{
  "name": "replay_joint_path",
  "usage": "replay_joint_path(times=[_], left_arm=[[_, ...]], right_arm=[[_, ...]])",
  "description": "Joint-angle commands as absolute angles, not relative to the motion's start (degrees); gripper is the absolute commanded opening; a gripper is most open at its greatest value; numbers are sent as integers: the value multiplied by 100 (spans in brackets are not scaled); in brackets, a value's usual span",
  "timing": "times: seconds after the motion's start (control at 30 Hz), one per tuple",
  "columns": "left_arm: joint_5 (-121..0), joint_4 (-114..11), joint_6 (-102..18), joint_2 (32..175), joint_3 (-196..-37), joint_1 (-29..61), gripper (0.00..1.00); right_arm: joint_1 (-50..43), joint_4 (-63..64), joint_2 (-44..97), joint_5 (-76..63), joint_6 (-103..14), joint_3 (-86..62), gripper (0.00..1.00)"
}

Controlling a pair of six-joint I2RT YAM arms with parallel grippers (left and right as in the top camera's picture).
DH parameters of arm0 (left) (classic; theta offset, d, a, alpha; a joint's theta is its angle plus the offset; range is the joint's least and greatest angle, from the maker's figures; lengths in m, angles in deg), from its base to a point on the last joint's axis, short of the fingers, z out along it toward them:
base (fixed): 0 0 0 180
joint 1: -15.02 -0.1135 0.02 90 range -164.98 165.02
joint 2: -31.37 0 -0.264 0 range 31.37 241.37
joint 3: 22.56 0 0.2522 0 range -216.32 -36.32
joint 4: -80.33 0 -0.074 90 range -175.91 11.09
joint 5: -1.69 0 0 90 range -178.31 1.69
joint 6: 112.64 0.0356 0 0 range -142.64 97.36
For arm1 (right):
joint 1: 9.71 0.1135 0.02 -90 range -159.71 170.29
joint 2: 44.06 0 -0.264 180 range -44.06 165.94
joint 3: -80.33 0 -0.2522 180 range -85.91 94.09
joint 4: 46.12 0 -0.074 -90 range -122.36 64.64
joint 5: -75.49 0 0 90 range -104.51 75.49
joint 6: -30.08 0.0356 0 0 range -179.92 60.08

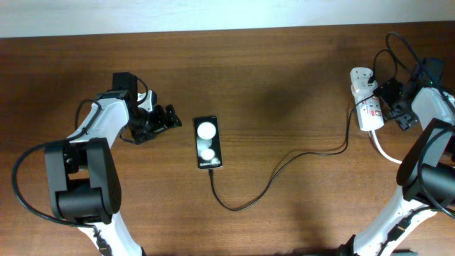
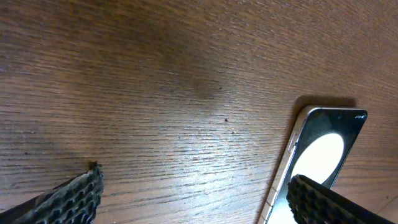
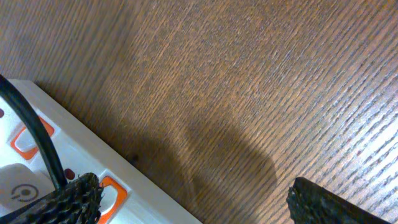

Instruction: Plug charger to phone and switch on socket

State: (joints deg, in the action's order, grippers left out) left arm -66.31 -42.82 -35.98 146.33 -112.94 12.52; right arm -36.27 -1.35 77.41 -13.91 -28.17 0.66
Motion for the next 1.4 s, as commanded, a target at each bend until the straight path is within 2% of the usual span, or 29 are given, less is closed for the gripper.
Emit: replay_joint_path(times=[0.0, 0.93, 1.27, 1.37], left_arm=[[-6716, -4279, -3609, 14633, -11233, 1234, 99], [-6716, -4279, -3609, 14631, -11233, 1234, 99], [-6716, -4279, -3609, 14631, -11233, 1234, 99], [-6716, -4279, -3609, 14631, -11233, 1234, 99]], right_arm=[[-3632, -96, 7837, -1254, -2754, 26, 99], [-3328, 427, 7848, -1059, -2797, -138, 99], [-3380, -137, 7848, -1094, -2797, -138, 99], [-3383, -135, 7848, -1577, -2793, -138, 99]])
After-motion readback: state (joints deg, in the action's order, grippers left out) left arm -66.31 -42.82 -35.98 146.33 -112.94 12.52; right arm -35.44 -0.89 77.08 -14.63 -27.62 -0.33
